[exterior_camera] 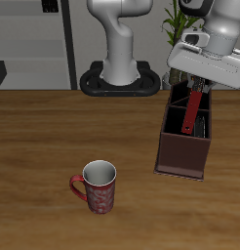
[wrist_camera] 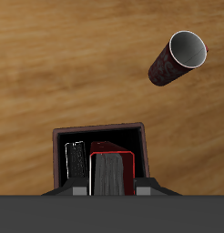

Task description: Place the orange book into the left desk caddy's left compartment and place the striped book into the left desk caddy's right compartment and place the red book into the left desk caddy's right compartment

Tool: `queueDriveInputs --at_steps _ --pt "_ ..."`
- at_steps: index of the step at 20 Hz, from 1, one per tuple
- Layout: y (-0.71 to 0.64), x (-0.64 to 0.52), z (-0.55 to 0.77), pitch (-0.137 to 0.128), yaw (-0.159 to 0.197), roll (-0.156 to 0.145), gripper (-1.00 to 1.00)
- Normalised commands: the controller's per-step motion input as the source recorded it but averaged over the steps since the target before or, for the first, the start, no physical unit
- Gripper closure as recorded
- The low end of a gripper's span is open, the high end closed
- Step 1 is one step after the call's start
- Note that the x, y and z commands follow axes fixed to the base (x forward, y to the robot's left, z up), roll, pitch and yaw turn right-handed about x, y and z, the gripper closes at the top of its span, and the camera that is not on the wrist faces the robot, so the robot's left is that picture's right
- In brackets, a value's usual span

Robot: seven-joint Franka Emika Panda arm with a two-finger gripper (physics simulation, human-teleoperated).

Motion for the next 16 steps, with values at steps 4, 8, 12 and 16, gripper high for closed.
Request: queueDriveInputs --at_steps 4,8,12,16 --pt "0.0 0.02 -0.05 0.003 0.001 0.004 1.0" --pt "-0.05 0.03 -0.09 0.0 0.016 -0.003 1.0" --pt "-0.05 -0.04 0.09 -0.039 0.037 -0.004 1.0" --pt "-0.05 0.06 -0.04 0.013 -0.004 -0.01 1.0"
